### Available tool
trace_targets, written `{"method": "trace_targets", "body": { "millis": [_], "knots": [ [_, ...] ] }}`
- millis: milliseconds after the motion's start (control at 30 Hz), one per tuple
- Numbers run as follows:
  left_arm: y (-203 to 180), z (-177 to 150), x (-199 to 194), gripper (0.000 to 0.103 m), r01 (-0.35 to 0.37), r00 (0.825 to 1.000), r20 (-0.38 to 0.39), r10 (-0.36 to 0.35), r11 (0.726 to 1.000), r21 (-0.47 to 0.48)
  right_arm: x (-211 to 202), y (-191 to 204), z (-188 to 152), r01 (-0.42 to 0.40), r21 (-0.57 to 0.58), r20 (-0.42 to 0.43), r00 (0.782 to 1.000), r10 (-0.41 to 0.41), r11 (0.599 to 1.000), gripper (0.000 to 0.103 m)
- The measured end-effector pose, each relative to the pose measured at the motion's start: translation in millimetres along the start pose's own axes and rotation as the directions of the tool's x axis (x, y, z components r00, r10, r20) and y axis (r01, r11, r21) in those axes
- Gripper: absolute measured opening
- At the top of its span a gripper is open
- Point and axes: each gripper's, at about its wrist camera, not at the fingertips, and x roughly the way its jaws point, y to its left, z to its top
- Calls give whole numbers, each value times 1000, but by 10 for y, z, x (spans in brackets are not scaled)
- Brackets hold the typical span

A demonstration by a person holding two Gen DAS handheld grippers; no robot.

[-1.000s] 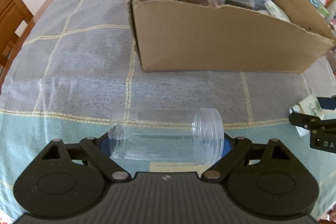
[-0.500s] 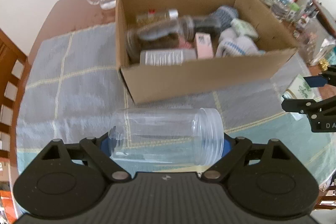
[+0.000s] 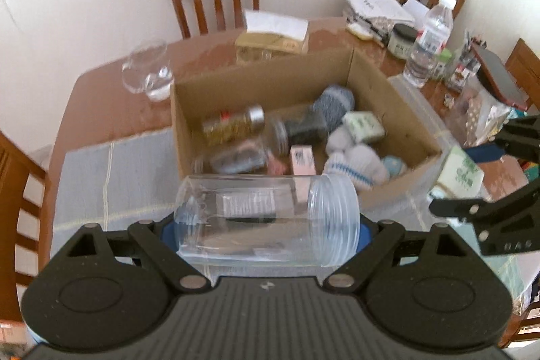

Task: Organize objects
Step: 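Lift the tissue pack and clear cup and carry both over the box, then open both tools to drop the tissue pack and clear cup into the box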

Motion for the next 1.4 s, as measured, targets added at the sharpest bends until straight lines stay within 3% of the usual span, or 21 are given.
{"method": "trace_targets", "body": {
  "millis": [467, 967, 1133, 1400],
  "knots": [
    [94, 543, 167, 90, -31, 998, 54, 32, 999, -17, 157, -111, 490, -10, -15, 50, 999, 11, 1000, 69],
    [354, 963, 585, 90, -49, 998, 38, 53, 994, -95, 567, -97, 935, -67, 6, 73, 995, 67, 998, 70],
    [332, 1032, 732, 90, -32, 999, 23, 34, 995, -98, 646, -89, 915, -37, -2, 85, 996, 37, 999, 97],
    [239, 1197, 965, 90, -6, 1000, 2, 6, 997, -75, 622, -213, 763, 16, 2, 81, 997, -16, 1000, 103]
  ]
}}
